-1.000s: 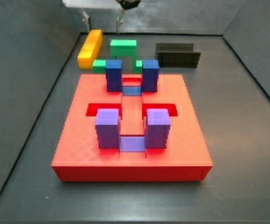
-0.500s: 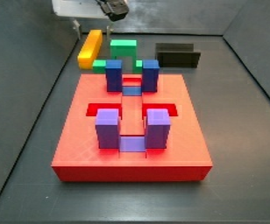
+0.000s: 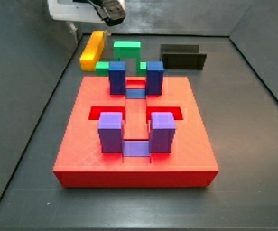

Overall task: Pick up the yellow object. Move up. Move to above the board. Insert the yellow object.
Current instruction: Pick up the yellow object.

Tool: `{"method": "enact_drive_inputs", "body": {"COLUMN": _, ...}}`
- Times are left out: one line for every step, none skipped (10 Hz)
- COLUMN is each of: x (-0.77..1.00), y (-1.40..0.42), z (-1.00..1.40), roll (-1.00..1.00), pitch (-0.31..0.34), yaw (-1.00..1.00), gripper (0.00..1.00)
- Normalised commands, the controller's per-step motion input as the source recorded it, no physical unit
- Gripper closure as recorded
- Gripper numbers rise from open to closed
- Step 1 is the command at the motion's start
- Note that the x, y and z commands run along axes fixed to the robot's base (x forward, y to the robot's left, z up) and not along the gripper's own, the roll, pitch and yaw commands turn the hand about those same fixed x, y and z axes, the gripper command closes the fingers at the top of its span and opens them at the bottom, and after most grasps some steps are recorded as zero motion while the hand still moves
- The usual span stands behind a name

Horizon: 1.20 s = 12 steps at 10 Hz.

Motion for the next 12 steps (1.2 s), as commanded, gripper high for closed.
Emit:
{"method": "enact_drive_inputs", "body": {"x": 0.00, "y": 0.18, "z": -0.13, "roll": -0.02, "pitch": -0.020, "yaw": 0.00, "gripper": 0.00}}
{"method": "enact_drive_inputs", "body": {"x": 0.00, "y": 0.11, "z": -0.13, "roll": -0.02, "pitch": -0.019, "yaw": 0.00, "gripper": 0.00}}
{"method": "enact_drive_inputs", "body": {"x": 0.03, "y": 0.00, "z": -0.20, "roll": 0.00, "pitch": -0.041, "yaw": 0.00, "gripper": 0.00}}
{"method": "enact_drive_inputs", "body": {"x": 0.06, "y": -0.01, "z": -0.24, "roll": 0.00, "pitch": -0.056, "yaw": 0.00, "gripper": 0.00}}
{"method": "enact_drive_inputs", "body": {"x": 0.04, "y": 0.00, "z": -0.24, "roll": 0.00, "pitch": -0.051, "yaw": 0.00, "gripper": 0.00}}
{"method": "enact_drive_inputs", "body": {"x": 0.00, "y": 0.00, "z": -0.25, "roll": 0.00, "pitch": -0.050, "yaw": 0.00, "gripper": 0.00}}
{"method": "enact_drive_inputs", "body": {"x": 0.02, "y": -0.01, "z": -0.21, "roll": 0.00, "pitch": -0.050, "yaw": 0.00, "gripper": 0.00}}
{"method": "enact_drive_inputs", "body": {"x": 0.00, "y": -0.06, "z": -0.18, "roll": 0.00, "pitch": -0.056, "yaw": 0.00, "gripper": 0.00}}
{"method": "enact_drive_inputs", "body": {"x": 0.00, "y": -0.13, "z": -0.19, "roll": 0.01, "pitch": -0.061, "yaw": 0.00, "gripper": 0.00}}
{"method": "enact_drive_inputs", "body": {"x": 0.00, "y": -0.16, "z": -0.19, "roll": 0.00, "pitch": -0.070, "yaw": 0.00, "gripper": 0.00}}
{"method": "enact_drive_inputs", "body": {"x": 0.00, "y": 0.00, "z": 0.00, "roll": 0.01, "pitch": 0.000, "yaw": -0.03, "gripper": 0.00}}
{"method": "enact_drive_inputs", "body": {"x": 0.00, "y": 0.00, "z": 0.00, "roll": 0.00, "pitch": 0.000, "yaw": 0.00, "gripper": 0.00}}
